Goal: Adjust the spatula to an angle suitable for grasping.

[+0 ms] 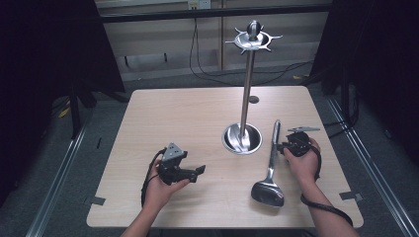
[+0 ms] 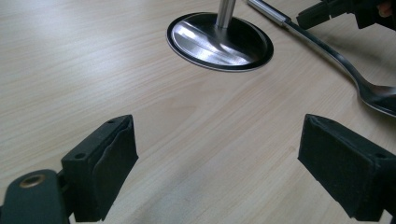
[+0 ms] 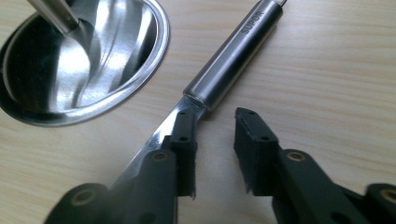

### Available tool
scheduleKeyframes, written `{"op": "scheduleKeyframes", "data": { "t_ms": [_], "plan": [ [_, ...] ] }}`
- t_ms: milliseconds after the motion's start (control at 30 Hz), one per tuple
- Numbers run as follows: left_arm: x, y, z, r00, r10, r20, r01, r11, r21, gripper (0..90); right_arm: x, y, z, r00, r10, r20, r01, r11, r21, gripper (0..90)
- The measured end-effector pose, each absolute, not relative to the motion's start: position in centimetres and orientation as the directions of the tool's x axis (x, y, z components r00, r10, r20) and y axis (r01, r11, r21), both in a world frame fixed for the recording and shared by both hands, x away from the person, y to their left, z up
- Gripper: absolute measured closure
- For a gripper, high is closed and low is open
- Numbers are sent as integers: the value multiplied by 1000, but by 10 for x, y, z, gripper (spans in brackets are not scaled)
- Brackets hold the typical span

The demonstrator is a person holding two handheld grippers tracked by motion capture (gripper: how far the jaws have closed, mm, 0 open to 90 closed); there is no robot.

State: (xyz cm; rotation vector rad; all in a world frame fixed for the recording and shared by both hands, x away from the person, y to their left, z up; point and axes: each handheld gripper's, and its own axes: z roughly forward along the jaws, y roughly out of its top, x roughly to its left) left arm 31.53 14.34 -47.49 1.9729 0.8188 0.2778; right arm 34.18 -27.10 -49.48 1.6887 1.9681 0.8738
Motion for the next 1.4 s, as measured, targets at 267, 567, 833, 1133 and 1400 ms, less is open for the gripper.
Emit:
{"op": "scheduleKeyframes", "data": {
  "t_ms": [267, 567, 833, 1133, 1400],
  "plan": [
    [314, 143, -474, 758, 641, -119, 420, -340, 841, 115, 340, -263, -477, -62, 984, 166, 799, -50, 599, 421],
    [313, 142, -473, 762, 639, -105, 412, -354, 840, 115, 344, -244, -478, -7, 986, 165, 843, -83, 532, 456],
    [313, 142, -474, 764, 638, -99, 408, -358, 840, 116, 350, -222, -487, -13, 1000, 28, 851, -3, 526, 523],
    [314, 142, -474, 769, 633, -88, 399, -368, 840, 117, 354, -223, -486, -11, 1000, -8, 857, 14, 515, 654],
    [313, 141, -474, 770, 632, -89, 401, -370, 838, 119, 363, -233, -484, -32, 999, 1, 867, 27, 498, 739]
  ]
}}
